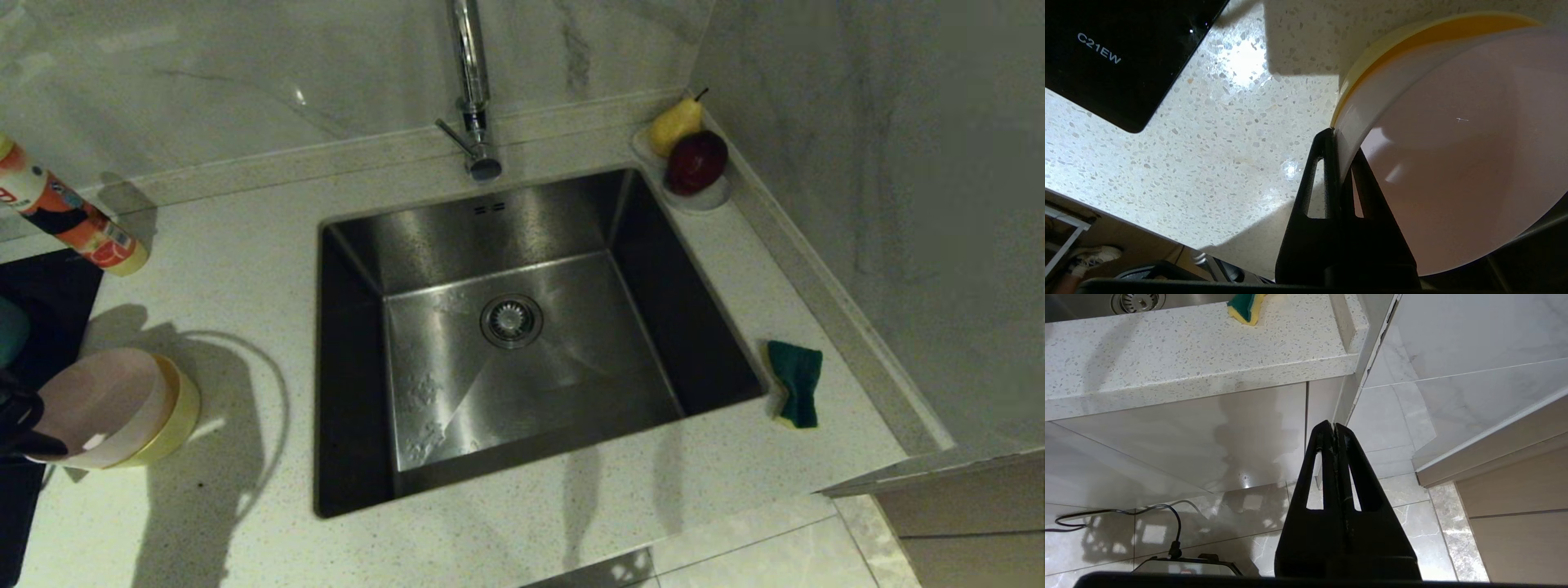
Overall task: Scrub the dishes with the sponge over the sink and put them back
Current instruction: Place the bowl on the bowl
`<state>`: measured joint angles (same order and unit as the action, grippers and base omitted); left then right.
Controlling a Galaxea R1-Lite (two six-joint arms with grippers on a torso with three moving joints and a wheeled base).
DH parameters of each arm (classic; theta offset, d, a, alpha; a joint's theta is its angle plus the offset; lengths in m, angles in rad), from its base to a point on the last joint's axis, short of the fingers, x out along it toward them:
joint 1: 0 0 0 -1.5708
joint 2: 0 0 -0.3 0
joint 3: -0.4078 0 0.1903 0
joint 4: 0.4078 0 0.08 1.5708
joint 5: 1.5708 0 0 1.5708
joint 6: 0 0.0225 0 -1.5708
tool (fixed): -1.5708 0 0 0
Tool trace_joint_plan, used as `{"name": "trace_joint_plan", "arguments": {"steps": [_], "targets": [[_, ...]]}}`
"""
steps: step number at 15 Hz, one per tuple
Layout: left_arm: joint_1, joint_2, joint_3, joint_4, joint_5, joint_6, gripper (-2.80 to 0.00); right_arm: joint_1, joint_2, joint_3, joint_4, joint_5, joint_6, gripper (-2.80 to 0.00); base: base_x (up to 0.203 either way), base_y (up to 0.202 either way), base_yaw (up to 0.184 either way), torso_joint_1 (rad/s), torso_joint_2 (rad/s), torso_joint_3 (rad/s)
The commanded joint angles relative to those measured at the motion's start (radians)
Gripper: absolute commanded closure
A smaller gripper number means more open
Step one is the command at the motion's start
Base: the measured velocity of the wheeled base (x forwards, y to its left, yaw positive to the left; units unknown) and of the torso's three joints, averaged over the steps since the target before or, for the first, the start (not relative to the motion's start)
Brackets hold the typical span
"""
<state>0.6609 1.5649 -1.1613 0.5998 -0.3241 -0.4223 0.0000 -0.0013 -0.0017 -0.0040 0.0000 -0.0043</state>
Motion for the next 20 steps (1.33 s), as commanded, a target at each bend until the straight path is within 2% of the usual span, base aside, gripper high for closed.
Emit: {"name": "trace_joint_plan", "arguments": {"steps": [1, 2, 3, 7, 10, 13, 15, 16, 20], "targets": [[0.000, 0.004, 0.020, -0.010, 0.004, -0.001, 0.00, 0.000, 0.001, 0.000, -0.001, 0.000, 0.000, 0.00, 0.000, 0.000, 0.000, 0.000, 0.00, 0.000], [0.000, 0.006, 0.022, -0.021, 0.008, -0.003, 0.00, 0.000, 0.001, 0.000, -0.001, 0.000, 0.000, 0.00, 0.000, 0.000, 0.000, 0.000, 0.00, 0.000], [0.000, 0.002, 0.021, -0.031, 0.009, -0.003, -2.80, 0.000, 0.001, 0.000, -0.001, 0.000, 0.000, 0.00, 0.000, 0.000, 0.000, 0.000, 0.00, 0.000], [0.000, -0.057, 0.010, -0.033, -0.012, -0.015, -2.80, 0.000, 0.001, 0.000, -0.001, 0.000, 0.000, 0.00, 0.000, 0.000, 0.000, 0.000, 0.00, 0.000], [0.001, -0.076, -0.042, -0.023, -0.018, -0.034, -2.80, 0.000, 0.001, 0.000, -0.001, 0.000, 0.000, 0.00, 0.000, 0.000, 0.000, 0.000, 0.00, 0.000], [0.003, -0.072, -0.134, -0.019, -0.007, -0.109, -2.80, 0.000, 0.001, 0.000, -0.001, 0.000, 0.000, 0.00, 0.000, 0.000, 0.000, 0.000, 0.00, 0.000], [0.009, -0.063, -0.182, -0.004, 0.012, -0.122, -2.80, 0.000, 0.001, 0.000, -0.001, 0.000, 0.000, 0.00, 0.000, 0.000, 0.000, 0.000, 0.00, 0.000], [0.009, -0.054, -0.205, 0.012, 0.033, -0.124, 0.00, 0.000, 0.001, 0.000, -0.001, 0.000, 0.000, 0.00, 0.000, 0.000, 0.000, 0.000, 0.00, 0.000], [0.015, 0.025, -0.306, 0.036, 0.092, -0.201, 0.00, 0.000, 0.001, 0.000, -0.001, 0.000, 0.000, 0.00, 0.000, 0.000, 0.000, 0.000, 0.00, 0.000]]}}
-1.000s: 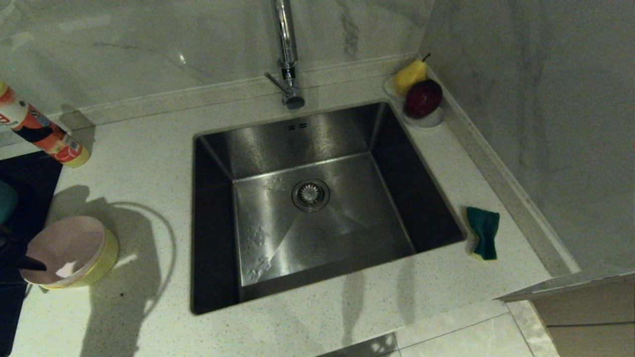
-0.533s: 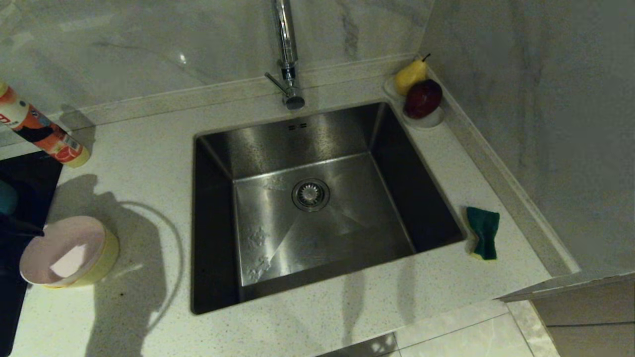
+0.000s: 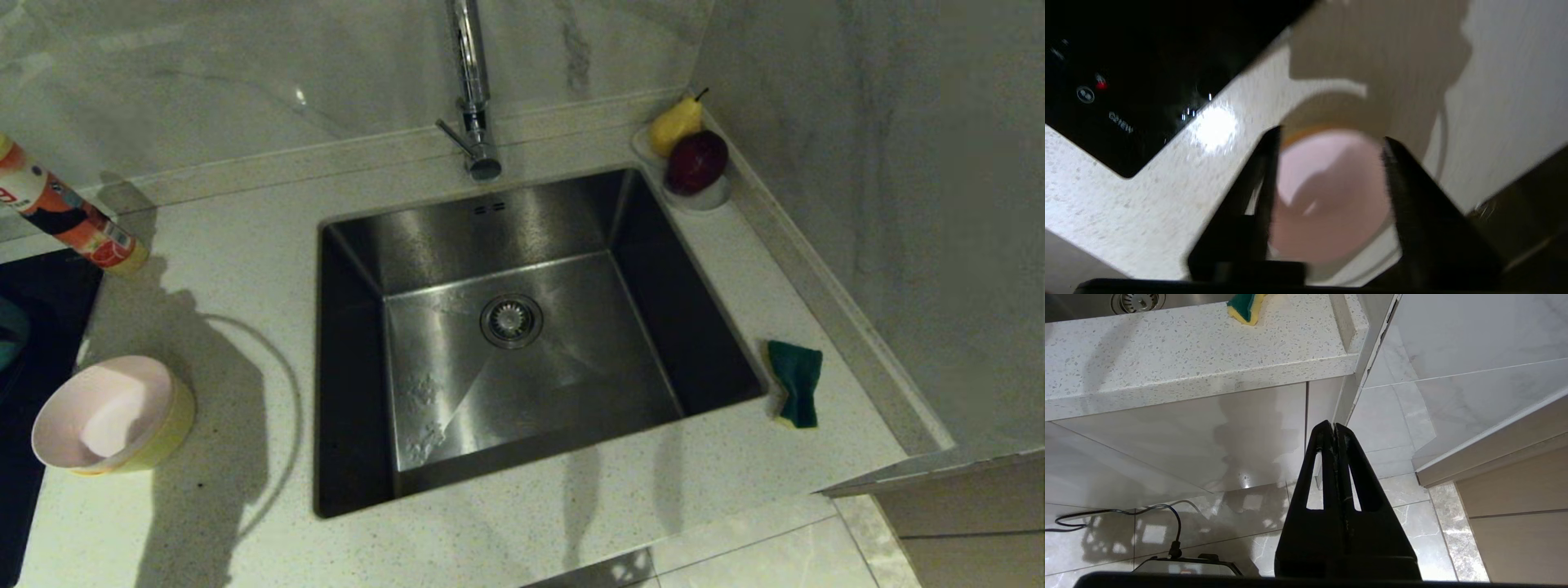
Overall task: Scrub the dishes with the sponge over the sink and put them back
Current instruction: Place the bowl on the bowl
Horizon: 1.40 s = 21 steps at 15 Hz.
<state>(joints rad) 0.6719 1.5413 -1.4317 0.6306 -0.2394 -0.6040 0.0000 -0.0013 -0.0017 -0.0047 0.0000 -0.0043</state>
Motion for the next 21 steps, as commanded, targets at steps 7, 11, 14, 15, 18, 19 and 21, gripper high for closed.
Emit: {"name": "trace_joint_plan", "arguments": {"steps": [7, 11, 14, 15, 18, 19, 21], "targets": [[0.088, 0.227, -0.275, 0.035, 0.014, -0.122, 0.00, 0.000, 0.001, 0.000, 0.000, 0.000, 0.000, 0.00, 0.000, 0.000, 0.000, 0.000, 0.00, 0.000], [0.131, 0.305, -0.404, 0.035, 0.010, -0.158, 0.00, 0.000, 0.001, 0.000, 0.000, 0.000, 0.000, 0.00, 0.000, 0.000, 0.000, 0.000, 0.00, 0.000], [0.164, 0.365, -0.450, 0.026, 0.011, -0.155, -2.80, 0.000, 0.001, 0.000, 0.000, 0.000, 0.000, 0.00, 0.000, 0.000, 0.000, 0.000, 0.00, 0.000], [0.168, 0.380, -0.451, 0.022, 0.011, -0.155, -2.80, 0.000, 0.001, 0.000, 0.000, 0.000, 0.000, 0.00, 0.000, 0.000, 0.000, 0.000, 0.00, 0.000], [0.204, 0.422, -0.451, 0.003, 0.003, -0.160, -2.80, 0.000, 0.001, 0.000, 0.000, 0.000, 0.000, 0.00, 0.000, 0.000, 0.000, 0.000, 0.00, 0.000], [0.212, 0.426, -0.451, 0.004, -0.011, -0.161, -2.80, 0.000, 0.001, 0.000, 0.000, 0.000, 0.000, 0.00, 0.000, 0.000, 0.000, 0.000, 0.00, 0.000], [0.227, 0.431, -0.449, 0.004, -0.029, -0.170, -2.80, 0.000, 0.001, 0.000, 0.000, 0.000, 0.000, 0.00, 0.000, 0.000, 0.000, 0.000, 0.00, 0.000]]}}
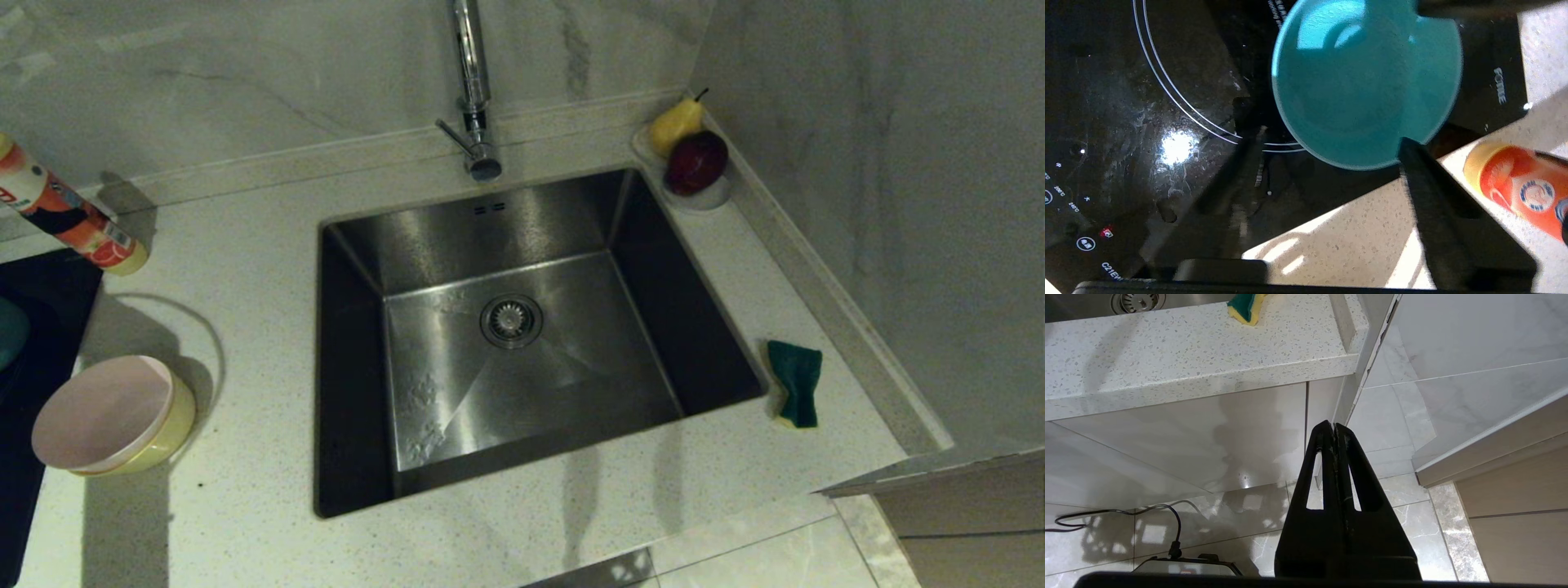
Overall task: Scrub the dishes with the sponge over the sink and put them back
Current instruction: Place the bowl on the bowl
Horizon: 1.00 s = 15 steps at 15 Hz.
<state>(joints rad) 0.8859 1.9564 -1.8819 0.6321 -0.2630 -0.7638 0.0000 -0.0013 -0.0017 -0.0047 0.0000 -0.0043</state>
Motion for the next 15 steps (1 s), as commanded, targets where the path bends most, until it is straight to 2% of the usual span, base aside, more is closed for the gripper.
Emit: {"name": "trace_joint_plan", "arguments": {"steps": [1, 3, 15], "targets": [[0.020, 0.022, 0.003, 0.002, -0.015, -0.025, -2.80, 0.000, 0.001, 0.000, 0.000, 0.000, 0.000, 0.00, 0.000, 0.000, 0.000, 0.000, 0.00, 0.000], [0.038, 0.029, 0.003, 0.005, -0.066, -0.031, -2.80, 0.000, 0.001, 0.000, 0.000, 0.000, 0.000, 0.00, 0.000, 0.000, 0.000, 0.000, 0.00, 0.000], [0.050, 0.122, 0.005, 0.001, -0.064, -0.049, -2.80, 0.000, 0.001, 0.000, 0.000, 0.000, 0.000, 0.00, 0.000, 0.000, 0.000, 0.000, 0.00, 0.000]]}}
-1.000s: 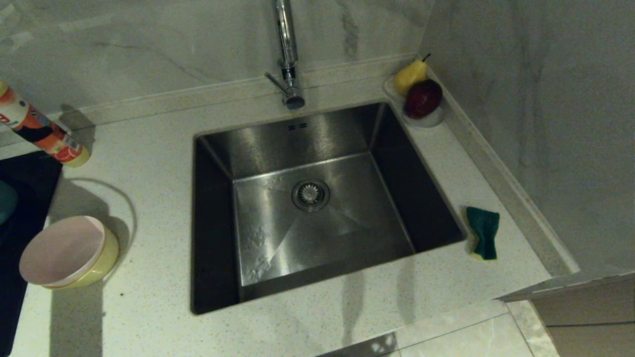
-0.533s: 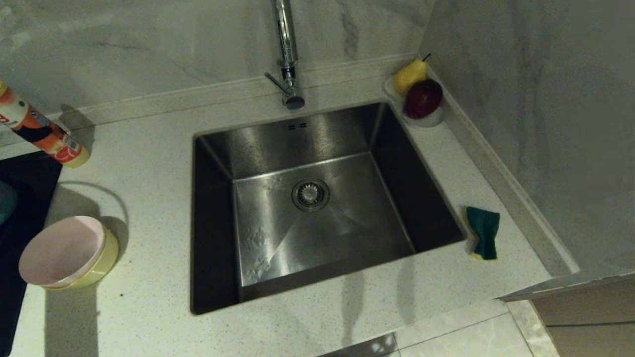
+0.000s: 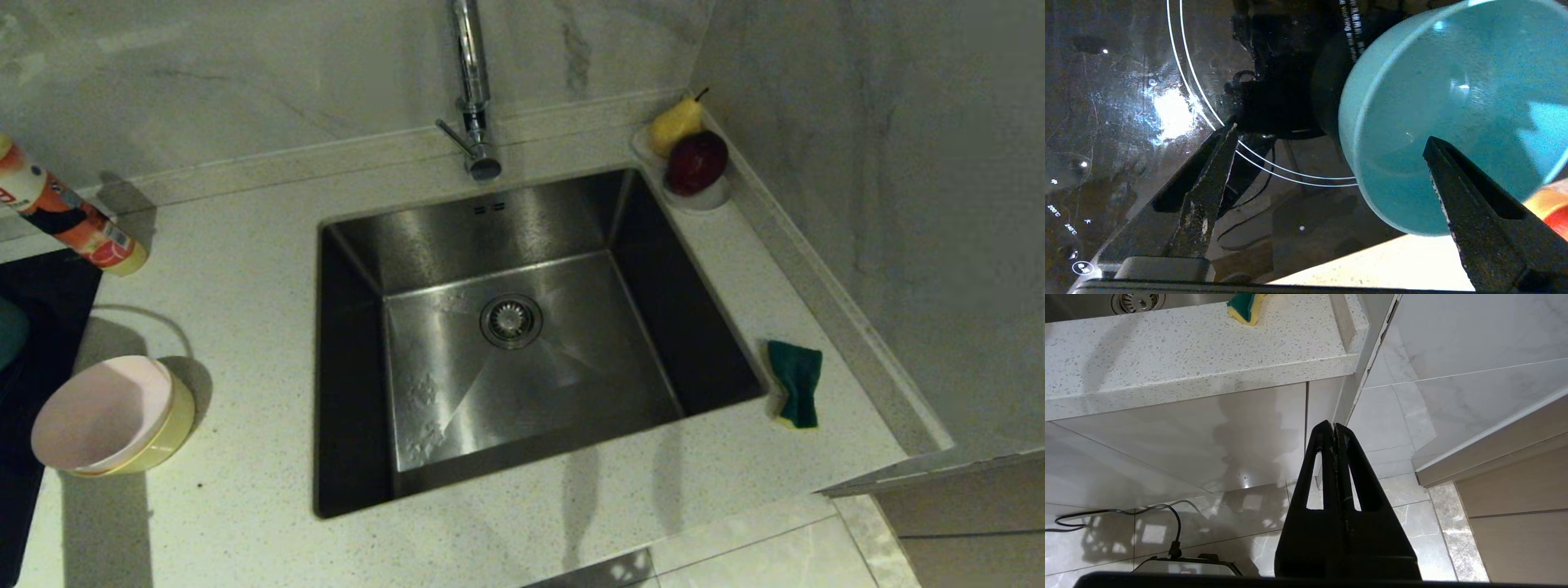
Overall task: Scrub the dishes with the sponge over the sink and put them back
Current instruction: Place the bowl on the bowl
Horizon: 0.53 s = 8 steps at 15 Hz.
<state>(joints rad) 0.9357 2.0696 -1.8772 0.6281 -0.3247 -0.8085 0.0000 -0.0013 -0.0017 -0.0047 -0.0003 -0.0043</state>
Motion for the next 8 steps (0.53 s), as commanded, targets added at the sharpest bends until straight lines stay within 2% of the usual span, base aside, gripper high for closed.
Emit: {"name": "trace_joint_plan", "arguments": {"steps": [1, 8], "targets": [[0.000, 0.012, 0.001, 0.004, -0.002, -0.004, -2.80, 0.000, 0.001, 0.000, 0.000, 0.000, 0.000, 0.00, 0.000, 0.000, 0.000, 0.000, 0.00, 0.000], [0.000, 0.069, 0.001, 0.007, 0.016, -0.009, -2.80, 0.000, 0.001, 0.000, -0.001, 0.000, 0.000, 0.00, 0.000, 0.000, 0.000, 0.000, 0.00, 0.000]]}}
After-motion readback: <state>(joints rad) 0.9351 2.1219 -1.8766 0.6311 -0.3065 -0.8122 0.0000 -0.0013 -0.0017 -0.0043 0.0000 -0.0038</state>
